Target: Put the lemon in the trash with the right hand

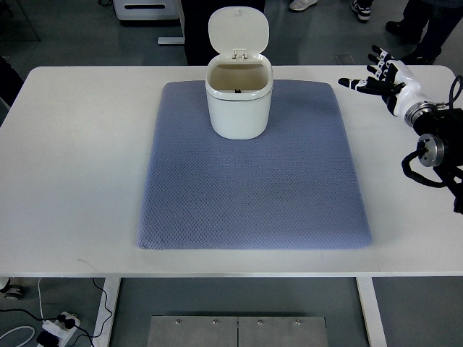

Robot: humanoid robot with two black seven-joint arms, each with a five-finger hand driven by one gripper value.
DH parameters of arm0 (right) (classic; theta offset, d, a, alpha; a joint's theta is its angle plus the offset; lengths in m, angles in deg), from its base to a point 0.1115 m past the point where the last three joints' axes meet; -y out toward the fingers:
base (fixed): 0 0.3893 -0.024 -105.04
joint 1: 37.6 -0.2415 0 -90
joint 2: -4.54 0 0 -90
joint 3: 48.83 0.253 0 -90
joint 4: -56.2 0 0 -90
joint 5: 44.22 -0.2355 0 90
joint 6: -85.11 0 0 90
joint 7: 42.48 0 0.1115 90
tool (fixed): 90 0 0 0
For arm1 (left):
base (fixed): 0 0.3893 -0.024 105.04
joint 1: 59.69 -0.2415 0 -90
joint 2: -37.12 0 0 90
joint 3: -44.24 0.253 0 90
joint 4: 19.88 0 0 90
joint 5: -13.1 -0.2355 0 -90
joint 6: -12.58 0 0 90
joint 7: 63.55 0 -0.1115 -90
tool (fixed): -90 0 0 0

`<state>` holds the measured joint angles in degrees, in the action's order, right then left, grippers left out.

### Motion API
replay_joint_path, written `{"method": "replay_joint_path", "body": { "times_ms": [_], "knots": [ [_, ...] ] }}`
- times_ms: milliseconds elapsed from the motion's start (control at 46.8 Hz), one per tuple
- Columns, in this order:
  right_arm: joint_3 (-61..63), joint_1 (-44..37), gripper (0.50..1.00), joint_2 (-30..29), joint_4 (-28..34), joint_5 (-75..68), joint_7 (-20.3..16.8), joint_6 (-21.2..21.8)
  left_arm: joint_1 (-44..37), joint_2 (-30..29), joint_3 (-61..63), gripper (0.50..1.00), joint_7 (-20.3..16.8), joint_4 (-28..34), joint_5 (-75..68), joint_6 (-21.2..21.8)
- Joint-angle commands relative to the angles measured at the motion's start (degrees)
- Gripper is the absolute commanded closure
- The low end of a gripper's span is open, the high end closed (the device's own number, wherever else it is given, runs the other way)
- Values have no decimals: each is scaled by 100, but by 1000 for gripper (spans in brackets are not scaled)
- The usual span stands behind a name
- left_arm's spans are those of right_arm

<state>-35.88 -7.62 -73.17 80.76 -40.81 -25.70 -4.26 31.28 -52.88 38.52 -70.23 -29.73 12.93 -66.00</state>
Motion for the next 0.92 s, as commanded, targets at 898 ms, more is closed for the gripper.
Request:
{"method": "replay_joint_path", "body": {
  "times_ms": [898],
  "knots": [
    [1316,412,500,-306,-381,-129,-421,-1,0,0,0,500,0,0,0,0]
  ]
}}
